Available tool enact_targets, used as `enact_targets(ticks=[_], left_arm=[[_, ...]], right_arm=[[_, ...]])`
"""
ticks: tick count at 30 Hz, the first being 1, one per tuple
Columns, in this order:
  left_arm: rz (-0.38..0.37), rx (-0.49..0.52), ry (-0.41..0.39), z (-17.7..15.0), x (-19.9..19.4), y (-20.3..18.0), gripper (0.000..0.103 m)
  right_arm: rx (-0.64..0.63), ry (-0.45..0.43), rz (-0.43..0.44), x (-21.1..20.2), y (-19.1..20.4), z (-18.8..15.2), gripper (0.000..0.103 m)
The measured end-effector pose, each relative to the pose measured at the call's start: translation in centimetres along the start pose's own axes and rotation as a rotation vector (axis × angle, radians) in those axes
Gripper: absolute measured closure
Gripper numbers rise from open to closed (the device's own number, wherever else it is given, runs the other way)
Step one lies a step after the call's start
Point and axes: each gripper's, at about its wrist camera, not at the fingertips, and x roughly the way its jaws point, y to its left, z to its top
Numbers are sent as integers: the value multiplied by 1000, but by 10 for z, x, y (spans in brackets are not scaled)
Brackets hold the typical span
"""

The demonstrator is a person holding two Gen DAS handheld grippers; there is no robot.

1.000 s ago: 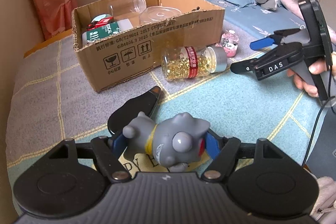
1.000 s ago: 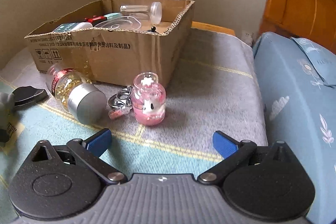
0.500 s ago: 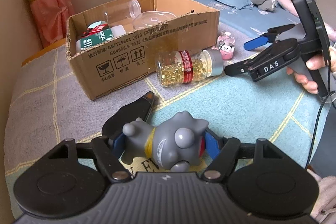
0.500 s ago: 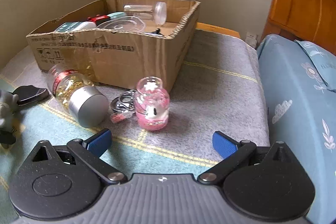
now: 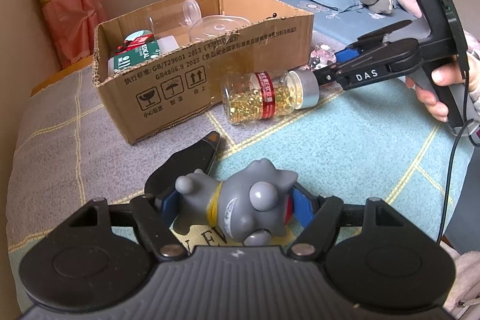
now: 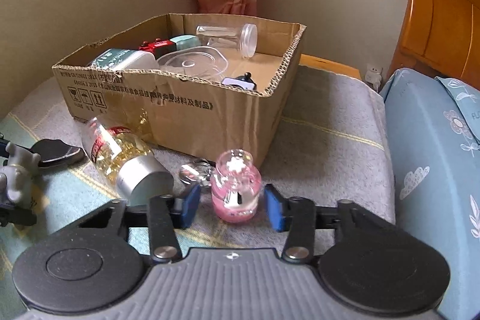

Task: Organize rigid objects
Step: 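Grasp pink keychain jar with right tool while left tool holds elephant, then carry elephant and pink jar into the box, open both tools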

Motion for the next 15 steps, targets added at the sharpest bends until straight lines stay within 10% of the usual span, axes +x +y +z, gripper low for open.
enact_targets(ticks=[15], left_arm=[[-10,-3,-2,-1,-1,2,30]], right_arm=[[-6,22,7,-8,14,0,61]])
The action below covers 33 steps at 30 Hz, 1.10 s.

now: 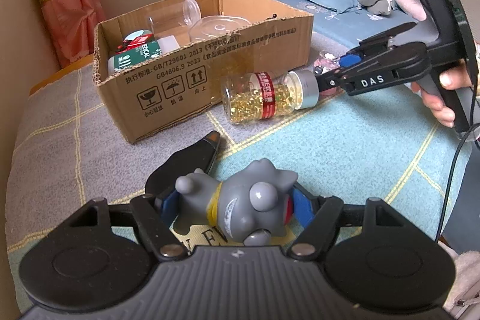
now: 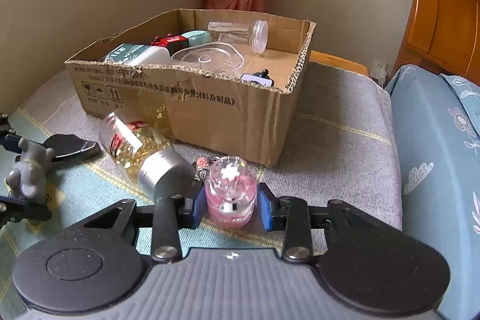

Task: Organize rigid objects
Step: 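Carry elephant and pink jar into the box, open both tools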

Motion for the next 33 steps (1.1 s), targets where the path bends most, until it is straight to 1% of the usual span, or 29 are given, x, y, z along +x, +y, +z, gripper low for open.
enact_targets(ticks=[4,6,9,12,21,28,33], left_arm=[[0,6,1,0,0,0,30],[0,7,5,1,0,0,30],[-1,12,14,2,0,0,31],[-5,23,17,3,-2,-1,31],[-3,68,13,4,-20,-8,32],[-19,129,29,15,-37,-11,32],[-40,137,40,27,-47,-7,32]], right_arm=[[-8,-2,-1,1,1,2,62],[-11,7,0,2,3,3,65],[-19,18,-18,-1,6,2,65],[-24,25,-16,-7,9,0,65],[-29,23,11,-44,18,-13,65],[-68,36,35,-73,24,-10,65],[-71,33,58,-87,24,-4,65]])
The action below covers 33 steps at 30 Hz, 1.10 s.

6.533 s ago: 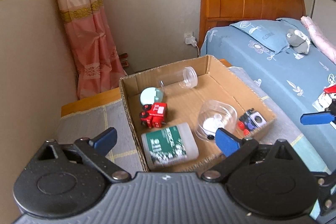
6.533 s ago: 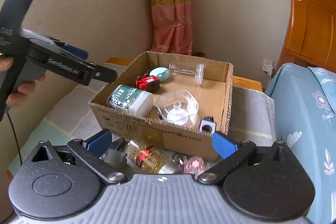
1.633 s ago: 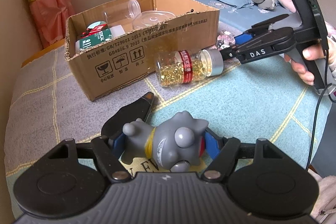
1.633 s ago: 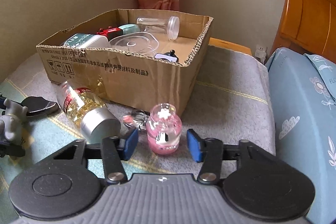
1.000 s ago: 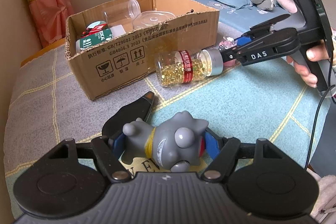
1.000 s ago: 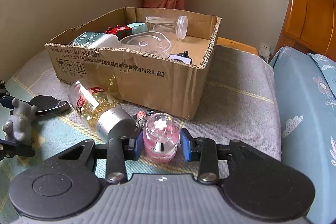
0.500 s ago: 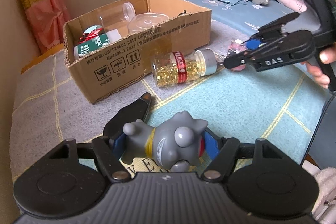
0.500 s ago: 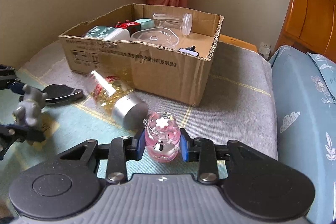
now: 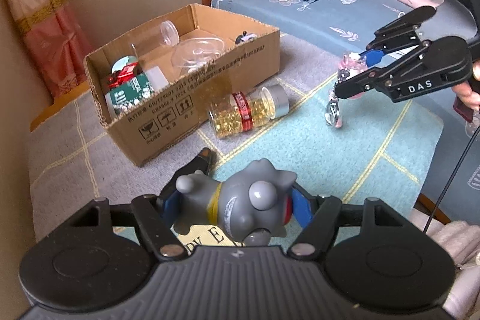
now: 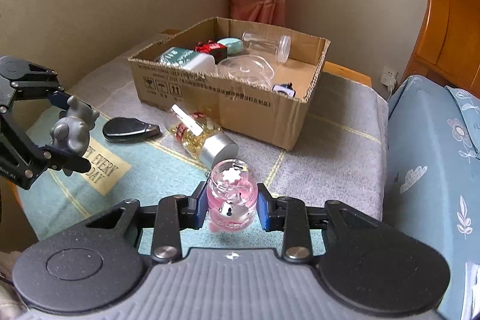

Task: Organize rigid objects
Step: 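Carry elephant and pink jar into the box, open both tools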

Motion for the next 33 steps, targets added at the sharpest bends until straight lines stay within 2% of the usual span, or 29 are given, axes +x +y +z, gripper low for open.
enact_targets(ticks=[8,17,21,26,33], left_arm=[[5,14,-29,29,-12,13,32],[46,10,-86,87,-6,42,32],[52,-14,-105,114,6,59,32],[66,-34,-113,140,25,80,32],[79,-57,-92,168,55,105,32]], right_arm=[[-22,-53,6,-15,-4,27,65],[-39,-115,-27,-10,-17,88,65],[-29,-122,-50,5,-28,119,65],[-15,-87,-70,38,-45,149,65],[25,-24,-81,82,-70,161,65]])
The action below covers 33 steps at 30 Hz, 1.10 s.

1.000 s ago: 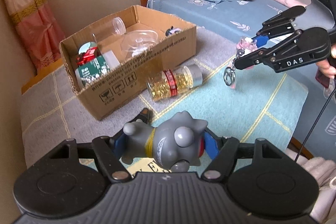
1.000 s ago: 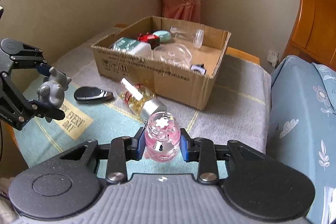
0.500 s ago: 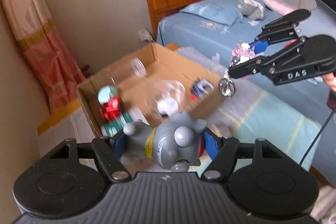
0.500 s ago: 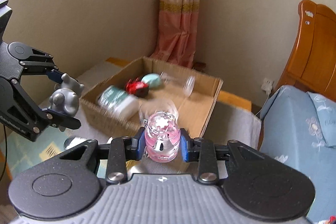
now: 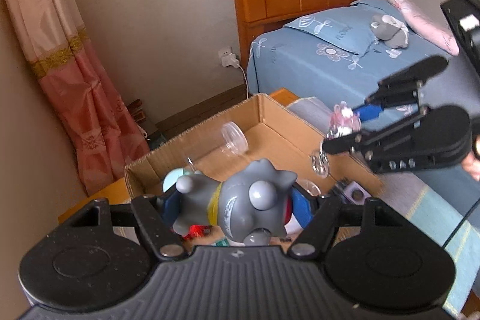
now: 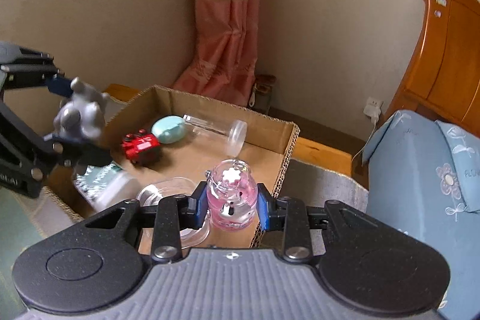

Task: Organize rigid objects
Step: 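Carry elephant and pink jar into the box, open both tools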

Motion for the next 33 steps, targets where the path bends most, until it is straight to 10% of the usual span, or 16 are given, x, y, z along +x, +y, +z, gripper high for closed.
enact_targets(ticks=[3,6,10,19,23,33], left_arm=[[-7,-23,7,7,14,5,32],[-15,-47,18,12,28,6,32],[-28,-62,28,18,42,6,32],[-27,-73,67,33,77,-4,31],[-31,-105,88,32,86,-3,10],[25,-109,19,11,25,-6,5]], right_arm=[[19,19,-1,15,-7,-1,61],[38,-12,-2,12,-11,-6,24],[52,-50,-4,-5,-14,-16,1],[61,-57,-27,-38,-14,-35,0],[60,-69,-23,-49,-13,-41,0],[52,-59,-19,-66,8,-58,0]])
